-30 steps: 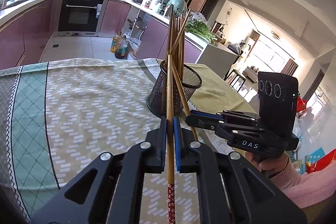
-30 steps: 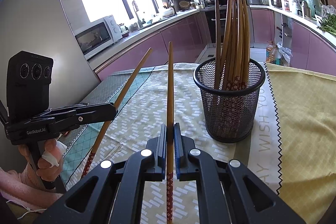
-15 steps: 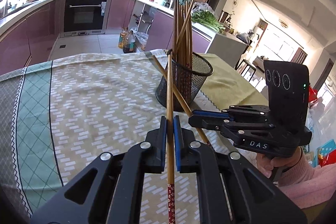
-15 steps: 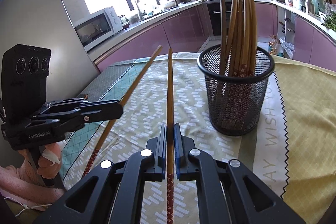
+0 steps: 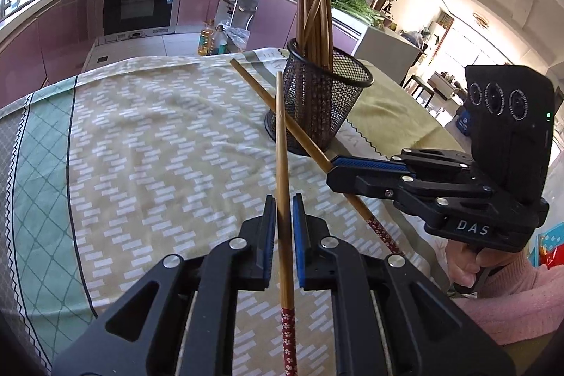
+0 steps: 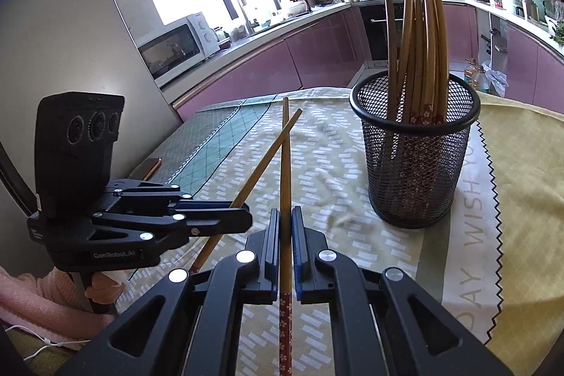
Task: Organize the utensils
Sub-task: 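Lift both held chopsticks upright and carry them toward the black mesh cup, then bring both grippers with their upright chopsticks over the mesh cup opening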
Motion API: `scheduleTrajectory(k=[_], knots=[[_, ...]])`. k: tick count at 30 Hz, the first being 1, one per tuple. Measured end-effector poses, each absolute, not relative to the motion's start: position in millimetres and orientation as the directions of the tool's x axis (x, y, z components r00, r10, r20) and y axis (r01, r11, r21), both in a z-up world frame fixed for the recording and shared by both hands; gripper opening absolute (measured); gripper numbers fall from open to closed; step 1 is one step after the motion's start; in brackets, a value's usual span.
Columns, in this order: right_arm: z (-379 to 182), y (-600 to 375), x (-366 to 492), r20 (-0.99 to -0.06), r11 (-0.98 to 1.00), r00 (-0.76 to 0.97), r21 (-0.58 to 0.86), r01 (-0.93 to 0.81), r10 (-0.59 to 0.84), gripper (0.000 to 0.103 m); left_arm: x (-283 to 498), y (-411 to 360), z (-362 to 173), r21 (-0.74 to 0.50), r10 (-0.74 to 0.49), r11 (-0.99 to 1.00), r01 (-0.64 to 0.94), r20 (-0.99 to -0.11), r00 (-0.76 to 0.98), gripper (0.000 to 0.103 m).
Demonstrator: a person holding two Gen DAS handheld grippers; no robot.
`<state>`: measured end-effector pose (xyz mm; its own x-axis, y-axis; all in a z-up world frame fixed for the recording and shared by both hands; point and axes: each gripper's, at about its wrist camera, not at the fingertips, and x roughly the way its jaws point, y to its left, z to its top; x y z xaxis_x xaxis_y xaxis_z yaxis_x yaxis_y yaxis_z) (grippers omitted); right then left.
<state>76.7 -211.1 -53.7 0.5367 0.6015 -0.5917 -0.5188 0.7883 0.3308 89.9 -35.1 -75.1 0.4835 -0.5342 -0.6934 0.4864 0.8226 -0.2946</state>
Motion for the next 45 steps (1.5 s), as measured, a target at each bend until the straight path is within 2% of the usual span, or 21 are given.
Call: scheduleTrajectory(k=[22,45], knots=[[-42,-226,71,-0.559,0.813,0.598,0.308,-0.493,0.574,0.006,90,-39,-50,-0.298,-0.554,0.818,0.493,-0.64,0.532,0.007],[-24,-242,67,-0.506,0.834,0.665,0.282,-0.474,0.549,0.006,88,-51,-30,-0.242,-0.507,0.85,0.468,-0.614,0.605,0.007]])
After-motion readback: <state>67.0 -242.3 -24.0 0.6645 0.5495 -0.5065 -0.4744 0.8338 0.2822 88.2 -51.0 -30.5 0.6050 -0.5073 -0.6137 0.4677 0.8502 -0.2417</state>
